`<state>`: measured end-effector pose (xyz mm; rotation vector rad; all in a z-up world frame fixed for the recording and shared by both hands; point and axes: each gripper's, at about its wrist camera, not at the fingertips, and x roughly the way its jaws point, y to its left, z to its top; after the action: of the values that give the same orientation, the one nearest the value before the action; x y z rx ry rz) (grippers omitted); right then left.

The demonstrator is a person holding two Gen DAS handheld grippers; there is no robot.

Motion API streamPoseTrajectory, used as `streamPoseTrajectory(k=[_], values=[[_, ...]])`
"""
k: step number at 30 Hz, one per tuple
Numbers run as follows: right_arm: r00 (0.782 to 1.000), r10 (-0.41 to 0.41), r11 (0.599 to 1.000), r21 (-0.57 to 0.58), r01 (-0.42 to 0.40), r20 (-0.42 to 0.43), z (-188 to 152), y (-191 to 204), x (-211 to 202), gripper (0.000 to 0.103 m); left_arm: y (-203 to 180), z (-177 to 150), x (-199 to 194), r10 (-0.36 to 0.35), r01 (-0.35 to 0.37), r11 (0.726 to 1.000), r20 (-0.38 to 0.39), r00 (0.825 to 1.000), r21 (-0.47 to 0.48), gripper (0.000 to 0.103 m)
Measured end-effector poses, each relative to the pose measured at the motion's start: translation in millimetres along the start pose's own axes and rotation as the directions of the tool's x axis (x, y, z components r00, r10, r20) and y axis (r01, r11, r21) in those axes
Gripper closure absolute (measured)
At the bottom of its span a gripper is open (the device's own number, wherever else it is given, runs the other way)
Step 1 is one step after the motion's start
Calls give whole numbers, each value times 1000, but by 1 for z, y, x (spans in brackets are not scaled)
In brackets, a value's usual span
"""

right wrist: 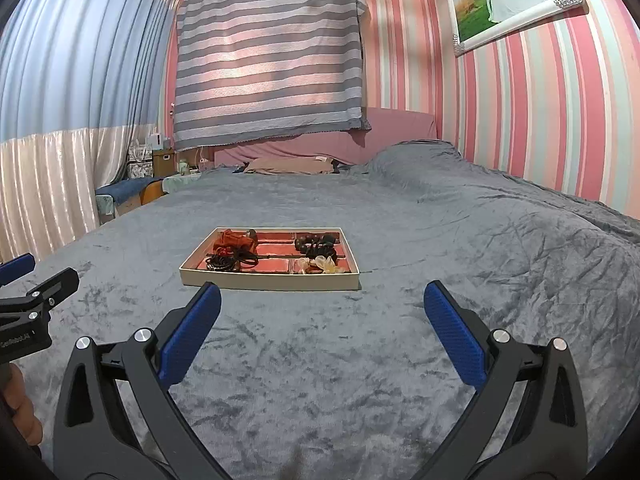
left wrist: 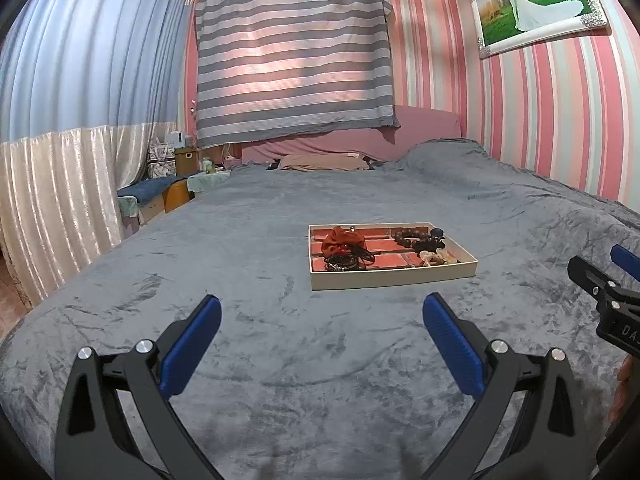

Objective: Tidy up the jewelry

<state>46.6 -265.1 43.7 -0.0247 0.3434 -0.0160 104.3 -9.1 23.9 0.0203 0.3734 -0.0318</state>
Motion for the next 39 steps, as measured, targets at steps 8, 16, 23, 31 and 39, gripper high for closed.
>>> streamPoseTrajectory(k=[8, 16, 23, 31, 39], values=[[1000, -5, 1000, 2, 5, -8, -1, 0, 1, 4, 1, 0, -1, -7, 7, 1000, -1, 1000, -3, 5], [1000, -8, 1000, 0, 8, -10, -2, 0, 3, 4, 1, 0, -1, -6, 6, 1000, 4, 1000, -1, 5], [1000, -7, 1000, 0, 7, -13, -2, 0, 4, 4, 1, -1, -1, -4, 4, 1000, 5, 1000, -1, 5], [1000, -7, 1000, 1, 7, -14, -2, -1, 4, 4, 0, -2, -1, 1, -1, 1000, 9, 1000, -3, 5], [1000, -9, 1000, 1, 9, -18, -2, -1, 4, 4, -1, -2, -1, 2, -1, 1000, 8, 1000, -2, 5]])
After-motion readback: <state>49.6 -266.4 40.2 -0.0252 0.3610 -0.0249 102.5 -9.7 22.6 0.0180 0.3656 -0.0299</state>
